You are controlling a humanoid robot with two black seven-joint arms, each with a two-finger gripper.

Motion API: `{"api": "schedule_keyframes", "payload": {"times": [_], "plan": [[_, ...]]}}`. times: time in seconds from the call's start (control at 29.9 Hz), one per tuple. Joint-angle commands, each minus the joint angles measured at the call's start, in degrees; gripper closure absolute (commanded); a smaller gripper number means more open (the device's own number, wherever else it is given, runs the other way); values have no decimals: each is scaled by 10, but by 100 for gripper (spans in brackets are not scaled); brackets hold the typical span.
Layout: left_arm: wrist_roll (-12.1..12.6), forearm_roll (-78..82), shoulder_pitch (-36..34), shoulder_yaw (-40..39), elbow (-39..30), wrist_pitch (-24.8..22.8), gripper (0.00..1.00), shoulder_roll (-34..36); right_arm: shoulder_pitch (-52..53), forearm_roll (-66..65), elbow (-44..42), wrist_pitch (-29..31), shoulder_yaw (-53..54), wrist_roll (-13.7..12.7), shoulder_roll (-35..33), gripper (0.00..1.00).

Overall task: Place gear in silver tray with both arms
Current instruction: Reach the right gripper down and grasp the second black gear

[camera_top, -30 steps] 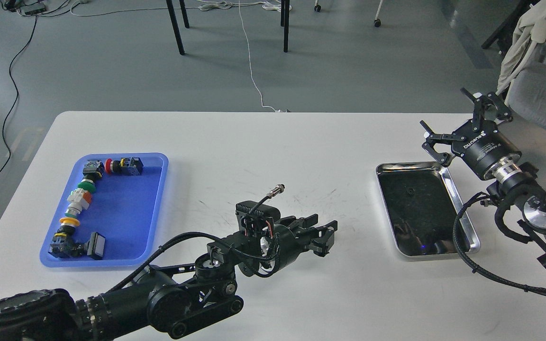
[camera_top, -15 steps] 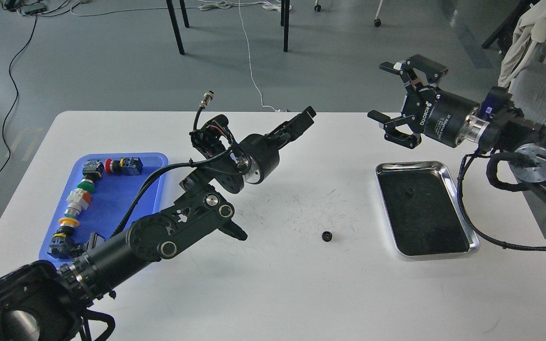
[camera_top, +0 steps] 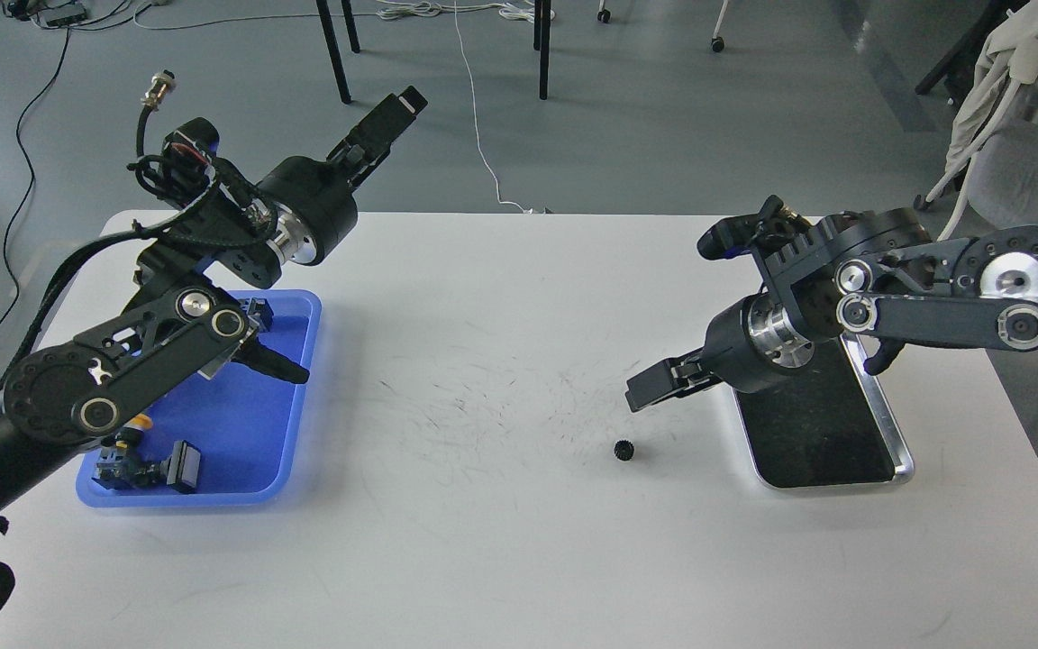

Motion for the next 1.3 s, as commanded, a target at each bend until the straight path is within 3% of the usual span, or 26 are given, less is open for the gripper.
{"api": "schedule_keyframes", "payload": {"times": [0.0, 0.33, 0.8, 1.14, 1.27], "plan": [[-1, 1, 10, -7, -3, 8, 2, 1, -2, 32, -24, 0, -15, 2, 58, 2], [-3, 3, 13, -17, -3, 8, 2, -7, -31, 35, -111, 0, -75, 1, 169, 5], [-3, 2, 13, -28, -3, 8, 2, -23, -31, 24, -141, 0, -115, 0, 209, 14], [-3, 2, 13, -29, -3, 8, 2, -24, -36, 23, -148, 0, -115, 1, 209, 29], [-3, 2, 13, -28, -2, 8, 2, -25, -37, 23, -149, 0, -116, 1, 209, 43]]}}
